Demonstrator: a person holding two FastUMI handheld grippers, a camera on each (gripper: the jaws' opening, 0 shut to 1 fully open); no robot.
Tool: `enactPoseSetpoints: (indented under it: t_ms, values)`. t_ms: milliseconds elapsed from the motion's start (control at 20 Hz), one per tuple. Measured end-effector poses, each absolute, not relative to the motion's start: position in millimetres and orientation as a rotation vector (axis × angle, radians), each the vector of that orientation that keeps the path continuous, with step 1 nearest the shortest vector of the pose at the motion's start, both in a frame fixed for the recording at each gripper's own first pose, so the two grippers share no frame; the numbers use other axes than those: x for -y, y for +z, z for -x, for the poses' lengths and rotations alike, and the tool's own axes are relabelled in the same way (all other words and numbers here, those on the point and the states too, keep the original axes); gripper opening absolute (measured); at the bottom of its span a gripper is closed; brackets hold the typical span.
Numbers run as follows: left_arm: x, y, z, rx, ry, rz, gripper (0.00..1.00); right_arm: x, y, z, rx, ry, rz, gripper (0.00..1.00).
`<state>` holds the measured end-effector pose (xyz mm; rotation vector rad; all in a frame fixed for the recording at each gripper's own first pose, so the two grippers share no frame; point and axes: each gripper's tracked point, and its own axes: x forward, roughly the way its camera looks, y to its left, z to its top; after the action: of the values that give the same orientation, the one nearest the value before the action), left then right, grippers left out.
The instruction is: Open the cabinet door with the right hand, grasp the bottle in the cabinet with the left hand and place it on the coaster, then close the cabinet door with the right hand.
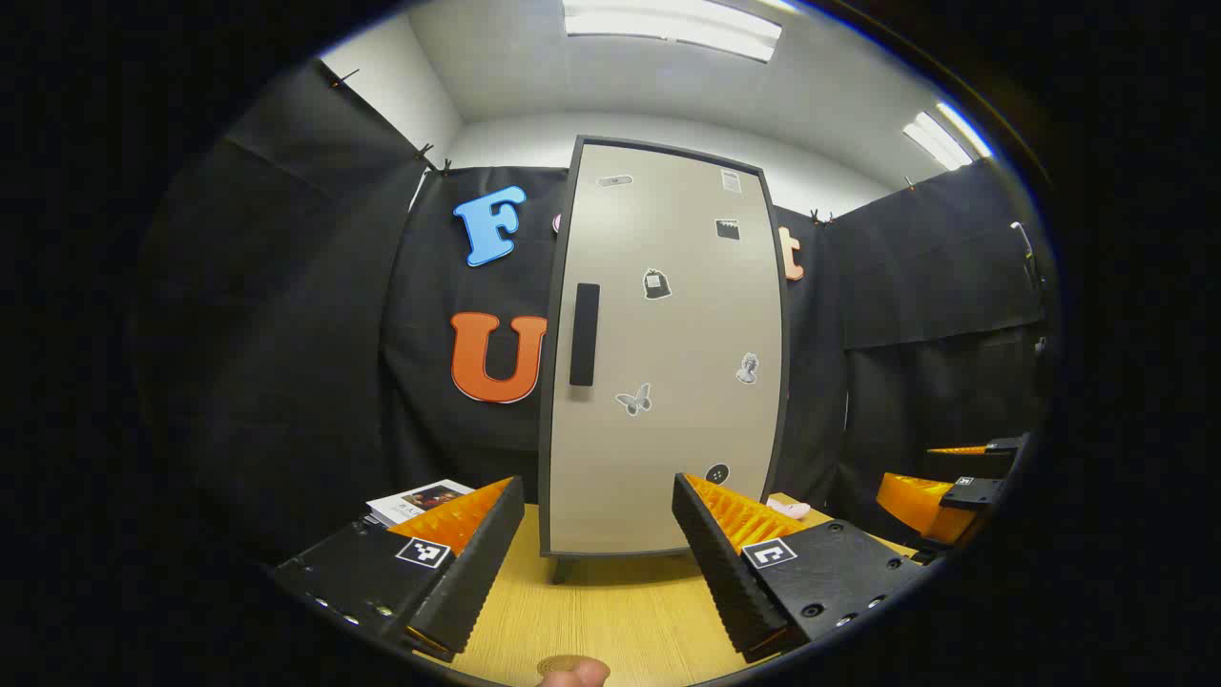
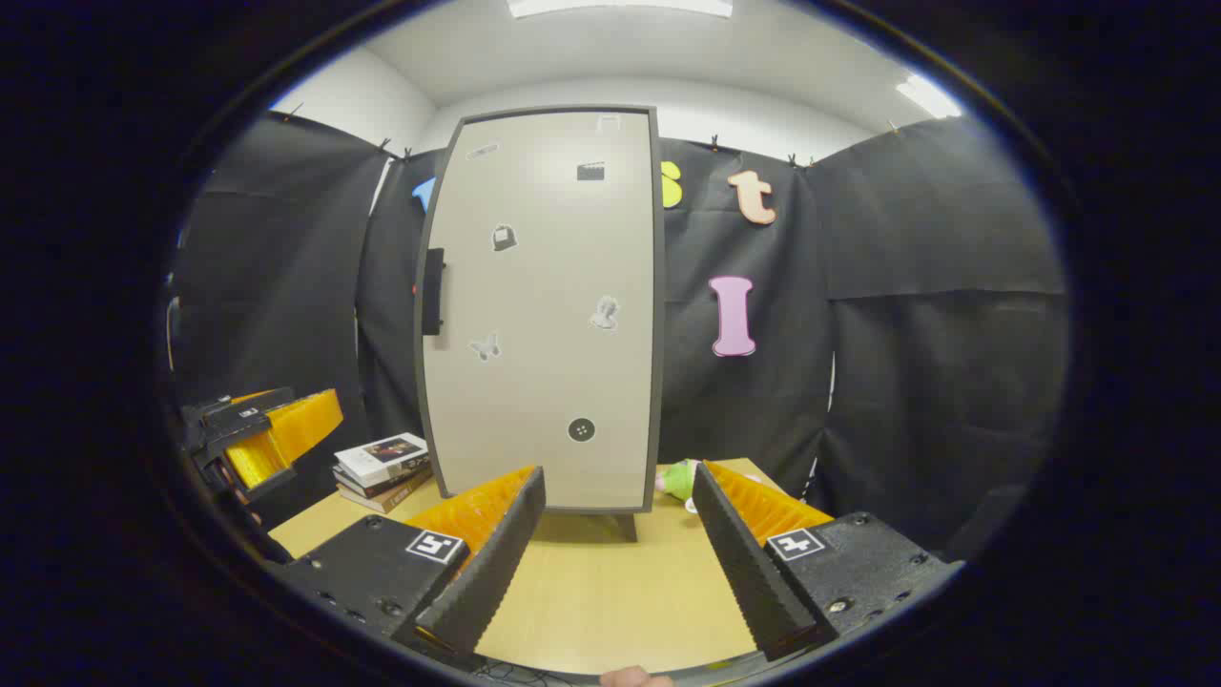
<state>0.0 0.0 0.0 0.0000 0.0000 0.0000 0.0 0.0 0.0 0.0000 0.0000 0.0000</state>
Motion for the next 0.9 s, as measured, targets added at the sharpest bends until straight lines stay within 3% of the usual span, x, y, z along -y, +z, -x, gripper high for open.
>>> enactPoseSetpoints:
  t_ms: [900]
  values:
    - [-9.8,0.8,-6.5,-0.01,0.0,0.009,0.95,-2.9,6.3,-0.5,0.019,-0.028,-0.002,1.0]
